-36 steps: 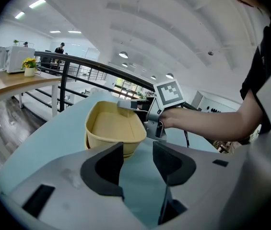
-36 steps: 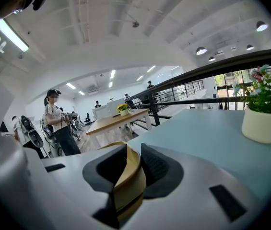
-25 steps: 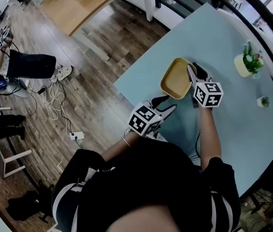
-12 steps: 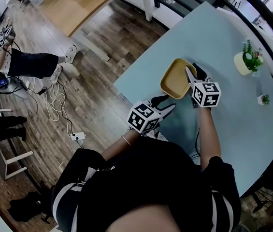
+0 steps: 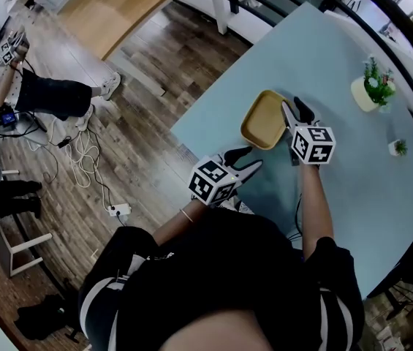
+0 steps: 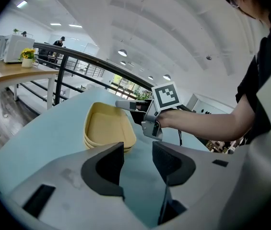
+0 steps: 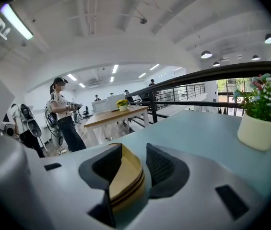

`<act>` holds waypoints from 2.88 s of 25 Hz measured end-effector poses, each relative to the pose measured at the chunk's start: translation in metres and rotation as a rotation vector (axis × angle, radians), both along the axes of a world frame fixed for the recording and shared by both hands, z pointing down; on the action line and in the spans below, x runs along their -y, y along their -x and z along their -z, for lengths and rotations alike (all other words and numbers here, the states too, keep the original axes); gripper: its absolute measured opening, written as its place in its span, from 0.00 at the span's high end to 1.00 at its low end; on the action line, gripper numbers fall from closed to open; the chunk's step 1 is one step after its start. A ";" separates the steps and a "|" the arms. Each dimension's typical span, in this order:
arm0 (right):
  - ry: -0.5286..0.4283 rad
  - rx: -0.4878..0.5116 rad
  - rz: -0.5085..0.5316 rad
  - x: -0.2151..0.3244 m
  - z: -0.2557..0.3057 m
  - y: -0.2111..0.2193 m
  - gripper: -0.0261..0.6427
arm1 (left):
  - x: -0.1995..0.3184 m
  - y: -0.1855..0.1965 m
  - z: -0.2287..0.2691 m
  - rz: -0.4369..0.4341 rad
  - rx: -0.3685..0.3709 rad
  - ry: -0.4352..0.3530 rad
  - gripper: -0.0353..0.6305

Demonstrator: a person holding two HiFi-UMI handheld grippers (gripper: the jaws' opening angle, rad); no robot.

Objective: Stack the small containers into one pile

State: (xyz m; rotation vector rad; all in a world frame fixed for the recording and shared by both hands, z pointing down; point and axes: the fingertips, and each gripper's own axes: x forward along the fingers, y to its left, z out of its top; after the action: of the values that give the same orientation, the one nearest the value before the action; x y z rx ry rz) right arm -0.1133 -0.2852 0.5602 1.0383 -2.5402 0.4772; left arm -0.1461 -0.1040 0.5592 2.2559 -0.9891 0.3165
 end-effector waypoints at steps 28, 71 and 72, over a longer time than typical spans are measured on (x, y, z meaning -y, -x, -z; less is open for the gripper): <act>-0.175 0.295 -0.287 -0.081 0.127 -0.082 0.96 | 0.067 0.015 0.102 -0.044 -0.015 -0.359 0.88; -0.228 0.296 -0.382 -0.122 0.162 -0.136 0.96 | 0.098 -0.057 0.133 -0.240 -0.018 -0.454 0.88; -0.229 0.296 -0.383 -0.123 0.162 -0.136 0.96 | 0.098 -0.057 0.133 -0.240 -0.019 -0.455 0.88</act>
State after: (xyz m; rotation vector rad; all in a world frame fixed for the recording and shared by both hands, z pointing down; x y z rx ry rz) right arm 0.0225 -0.1623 0.3982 1.6661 -2.7015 0.4756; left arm -0.0895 -0.2017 0.4258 2.7947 -0.8427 0.1822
